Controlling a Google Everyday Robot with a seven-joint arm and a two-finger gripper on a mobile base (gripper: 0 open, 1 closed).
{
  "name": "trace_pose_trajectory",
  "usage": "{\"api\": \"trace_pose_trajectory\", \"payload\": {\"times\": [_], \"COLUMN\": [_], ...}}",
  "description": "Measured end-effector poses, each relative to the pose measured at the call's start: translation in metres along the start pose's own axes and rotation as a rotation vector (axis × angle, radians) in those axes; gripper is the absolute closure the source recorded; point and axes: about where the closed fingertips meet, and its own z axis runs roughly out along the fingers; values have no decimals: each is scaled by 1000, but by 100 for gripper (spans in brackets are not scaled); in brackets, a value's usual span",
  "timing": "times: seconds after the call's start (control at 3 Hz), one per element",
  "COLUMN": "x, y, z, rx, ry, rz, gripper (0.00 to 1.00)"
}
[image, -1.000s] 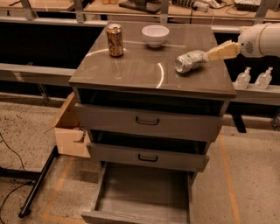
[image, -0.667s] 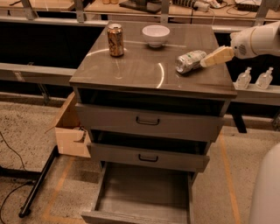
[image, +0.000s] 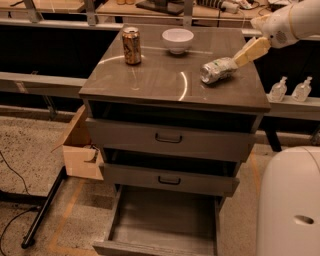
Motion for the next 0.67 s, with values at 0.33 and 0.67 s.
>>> {"api": "trace_pose_trajectory", "payload": {"times": [0.33, 0.67], "x": [-21, -21], "y": [34, 51], "z": [-8, 0], "rx": [-124, -203], "ry": [41, 99], "rz": [-147, -293], "gripper": [0, 0]}}
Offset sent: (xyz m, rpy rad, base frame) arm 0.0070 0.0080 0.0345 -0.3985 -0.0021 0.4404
